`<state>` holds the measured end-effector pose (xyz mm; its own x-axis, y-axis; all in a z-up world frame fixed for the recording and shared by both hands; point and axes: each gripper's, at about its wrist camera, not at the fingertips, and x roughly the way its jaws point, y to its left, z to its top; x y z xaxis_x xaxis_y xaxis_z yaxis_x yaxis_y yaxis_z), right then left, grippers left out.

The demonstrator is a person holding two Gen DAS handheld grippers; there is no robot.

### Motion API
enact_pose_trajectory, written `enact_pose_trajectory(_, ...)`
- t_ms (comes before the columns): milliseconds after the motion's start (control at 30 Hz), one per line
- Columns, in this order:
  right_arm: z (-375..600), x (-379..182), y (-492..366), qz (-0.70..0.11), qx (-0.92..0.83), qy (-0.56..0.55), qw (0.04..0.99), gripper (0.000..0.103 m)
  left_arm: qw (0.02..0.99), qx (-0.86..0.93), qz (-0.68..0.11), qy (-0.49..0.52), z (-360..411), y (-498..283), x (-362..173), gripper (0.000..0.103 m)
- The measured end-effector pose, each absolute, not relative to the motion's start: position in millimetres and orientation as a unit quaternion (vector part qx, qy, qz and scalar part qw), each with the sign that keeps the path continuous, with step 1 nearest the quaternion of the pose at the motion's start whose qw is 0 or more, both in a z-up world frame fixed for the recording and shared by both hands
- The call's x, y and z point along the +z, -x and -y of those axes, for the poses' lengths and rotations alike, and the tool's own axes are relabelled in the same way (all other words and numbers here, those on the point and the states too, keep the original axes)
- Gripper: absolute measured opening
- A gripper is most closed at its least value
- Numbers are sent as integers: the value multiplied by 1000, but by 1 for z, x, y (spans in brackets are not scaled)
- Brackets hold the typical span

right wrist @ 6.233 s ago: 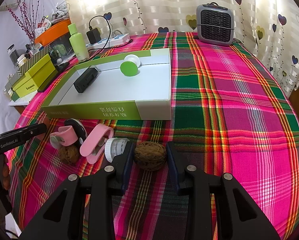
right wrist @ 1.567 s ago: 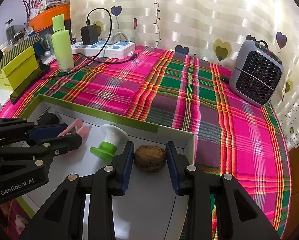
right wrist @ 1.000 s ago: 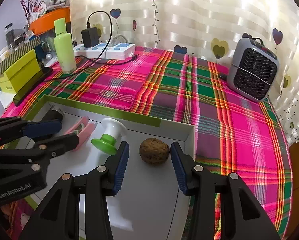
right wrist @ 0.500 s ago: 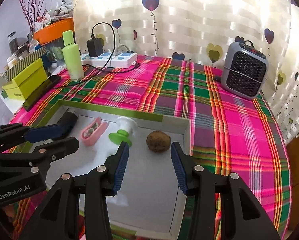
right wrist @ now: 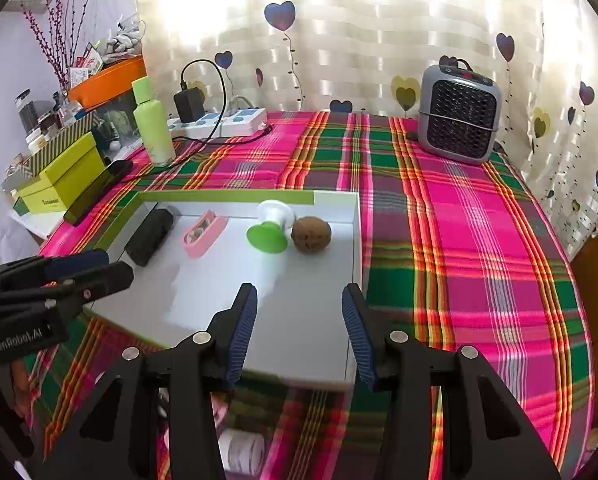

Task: Organize objects
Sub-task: 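Withdraw both grippers from the box toward the objects beside it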

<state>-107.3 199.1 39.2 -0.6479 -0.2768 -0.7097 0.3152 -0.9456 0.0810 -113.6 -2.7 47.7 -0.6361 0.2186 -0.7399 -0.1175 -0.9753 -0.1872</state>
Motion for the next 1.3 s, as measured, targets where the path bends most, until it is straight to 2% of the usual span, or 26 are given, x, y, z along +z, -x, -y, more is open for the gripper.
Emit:
enact_pose_trajectory(833,-202,24,47,-40,-895,-402,191,46,164,889,85,418,17,51,36,47)
enact_pose_trajectory(1300,-202,16,38,-30,-885,-417,205,46,216,884,52,412,-8,43,38,48)
